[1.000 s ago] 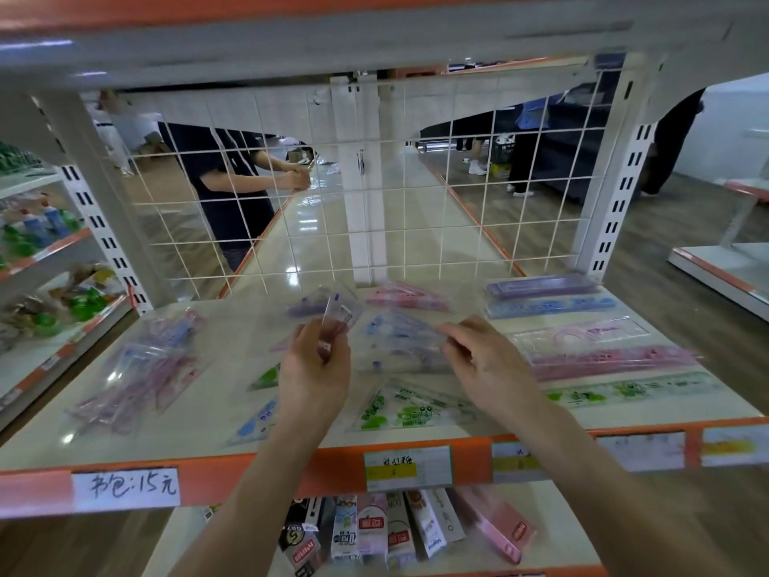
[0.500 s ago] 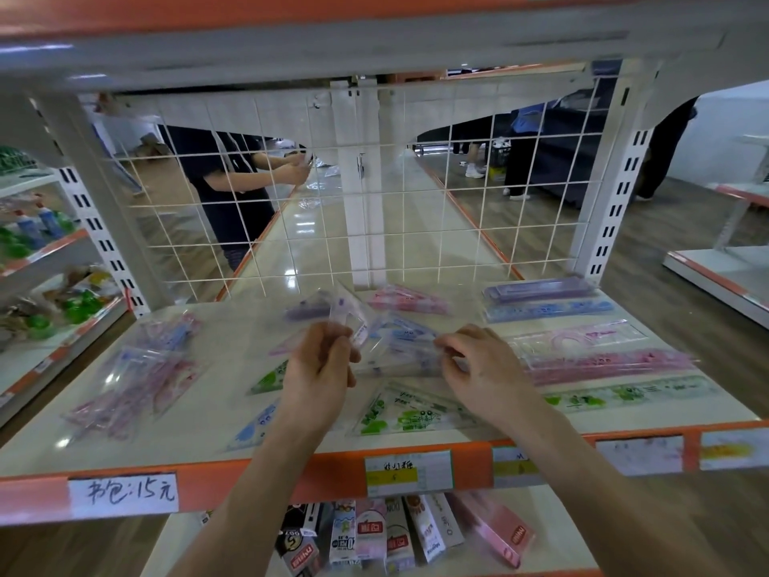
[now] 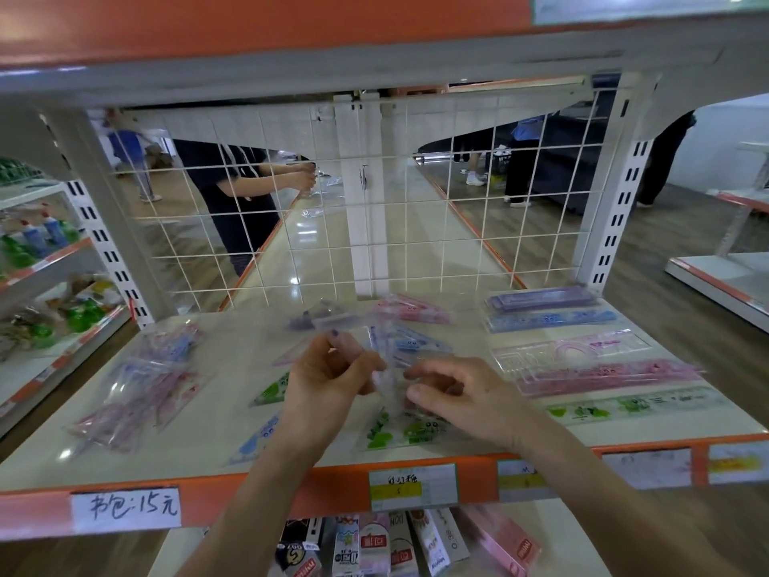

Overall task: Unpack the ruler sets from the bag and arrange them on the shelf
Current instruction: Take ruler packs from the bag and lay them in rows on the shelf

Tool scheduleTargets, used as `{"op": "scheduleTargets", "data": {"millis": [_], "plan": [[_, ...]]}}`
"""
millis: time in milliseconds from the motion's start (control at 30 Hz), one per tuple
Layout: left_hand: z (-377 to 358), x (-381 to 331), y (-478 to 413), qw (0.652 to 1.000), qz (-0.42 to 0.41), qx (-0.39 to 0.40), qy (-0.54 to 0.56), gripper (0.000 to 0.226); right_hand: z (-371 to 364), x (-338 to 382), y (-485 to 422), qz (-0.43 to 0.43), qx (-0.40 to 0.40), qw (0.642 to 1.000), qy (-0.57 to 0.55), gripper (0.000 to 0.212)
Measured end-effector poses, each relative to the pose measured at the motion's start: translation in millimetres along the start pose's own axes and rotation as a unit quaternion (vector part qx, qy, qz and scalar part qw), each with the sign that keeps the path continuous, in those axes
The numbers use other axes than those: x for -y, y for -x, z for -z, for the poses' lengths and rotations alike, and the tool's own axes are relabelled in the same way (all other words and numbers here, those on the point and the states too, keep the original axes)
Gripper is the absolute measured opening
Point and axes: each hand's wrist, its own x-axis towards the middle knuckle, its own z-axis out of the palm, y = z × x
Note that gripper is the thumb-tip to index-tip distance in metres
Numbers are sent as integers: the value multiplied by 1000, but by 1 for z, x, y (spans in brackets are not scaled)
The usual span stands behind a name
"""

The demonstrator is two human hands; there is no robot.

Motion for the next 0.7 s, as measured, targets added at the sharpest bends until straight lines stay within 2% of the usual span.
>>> {"op": "scheduleTargets", "data": {"millis": [233,367,467,600,700], "plan": [[1,1,-1,999,20,14,29,12,0,4,1,-13,36,997,-62,14],[5,3,-2,999,14,-33,41,7,4,-6,-3,-10,-87,993,-85,18],[7,7,-4,997,23,-70,22,8,2,-16,-6,18,-143,990,-1,20],[6,11,-6,996,39,-80,-33,5,-2,-22,-8,127,-153,969,149,29],[6,13,-7,994,41,-78,-65,6,-1,-23,-9,150,-171,949,220,33]]}}
